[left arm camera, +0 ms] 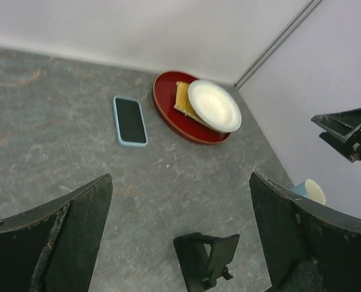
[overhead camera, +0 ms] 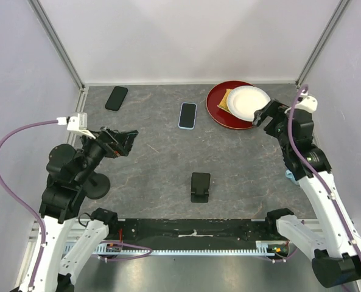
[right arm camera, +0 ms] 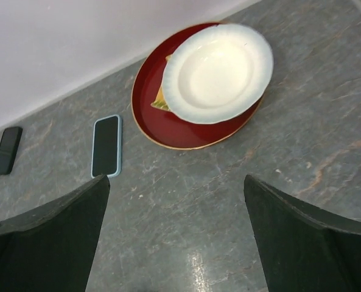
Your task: Place the phone on the phone stand
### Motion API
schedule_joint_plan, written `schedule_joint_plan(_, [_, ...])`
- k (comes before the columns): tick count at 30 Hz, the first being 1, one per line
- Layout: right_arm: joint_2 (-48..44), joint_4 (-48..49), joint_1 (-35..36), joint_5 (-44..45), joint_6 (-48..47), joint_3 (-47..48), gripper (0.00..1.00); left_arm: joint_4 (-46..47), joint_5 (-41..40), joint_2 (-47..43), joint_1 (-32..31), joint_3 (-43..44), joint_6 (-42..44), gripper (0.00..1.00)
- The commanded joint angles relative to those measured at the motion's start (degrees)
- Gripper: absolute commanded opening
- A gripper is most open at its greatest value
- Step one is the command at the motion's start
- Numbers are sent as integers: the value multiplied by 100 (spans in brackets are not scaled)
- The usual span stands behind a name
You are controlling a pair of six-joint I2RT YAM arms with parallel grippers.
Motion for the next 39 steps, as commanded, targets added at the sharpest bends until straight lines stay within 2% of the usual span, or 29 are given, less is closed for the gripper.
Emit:
schedule_joint_plan(1, [407,789,47,-922,145,-396,98,-394,-119,229,-1,-283,214,100])
schedule_joint_plan(5, [820,1913,441,-2256,162,-950,98,-762,-591,308,-9,-529,337,100])
schedule_joint_plan(6, [908,2429,782,-2338,179,-1056,98,-850,-794,256,-1,-599,338,100])
schedule_joint_plan(7, [1005,2626,968,-2348,258,-1178,98,-938,-918,212,-1,-643,233,100])
schedule_joint_plan(8, [1267,2706,1161,-2339,250,-1206,98,-1174,-1537,168,-1,-670,171,100])
schedule_joint_plan(9, [1426,3107,1572,-2313,241,-1215,98,-1316,-1804,54,-1,-696,101,100])
schedule_joint_plan(14, [2620,3795,2900,-2128,-75,-916,98,-1817,-3095,-412,-9,-749,-145,100])
schedule_joint_plan(17, [3226,4656,3463,-2128,-110,-942,98,-2309,-3860,-588,-1,-618,-452,97])
schedule_joint_plan(18, [3386,5041,3596,-2128,-128,-899,98,-2710,-4011,-588,-9,-556,-697,91])
schedule_joint_plan(20, [3868,5560,3991,-2058,-224,-837,98,-3108,-4275,-518,-1,-320,-945,89])
schedule_joint_plan(25, [4810,6519,4687,-1636,-488,-723,98,-4056,-4075,-483,-1,418,-823,95])
schedule_joint_plan(26, [5081,6861,4844,-1532,-497,-749,98,-4259,-4179,-465,-1,777,-849,95])
schedule_joint_plan(29, [5487,7712,5047,-1522,-541,-985,98,-5346,-4504,-360,-1,1262,-1375,94])
schedule_joint_plan(32, [5655,8591,5136,-1425,-637,-1407,98,-5789,-4269,-211,-1,1247,-1604,74])
schedule_joint_plan(35, [5621,8964,5162,-1382,-891,-1706,98,-5826,-4110,9,-1,1037,-1894,74])
schedule_joint_plan(39, [5454,8938,5224,-1084,-1323,-2005,98,-5686,-3952,167,-1,676,-2350,78])
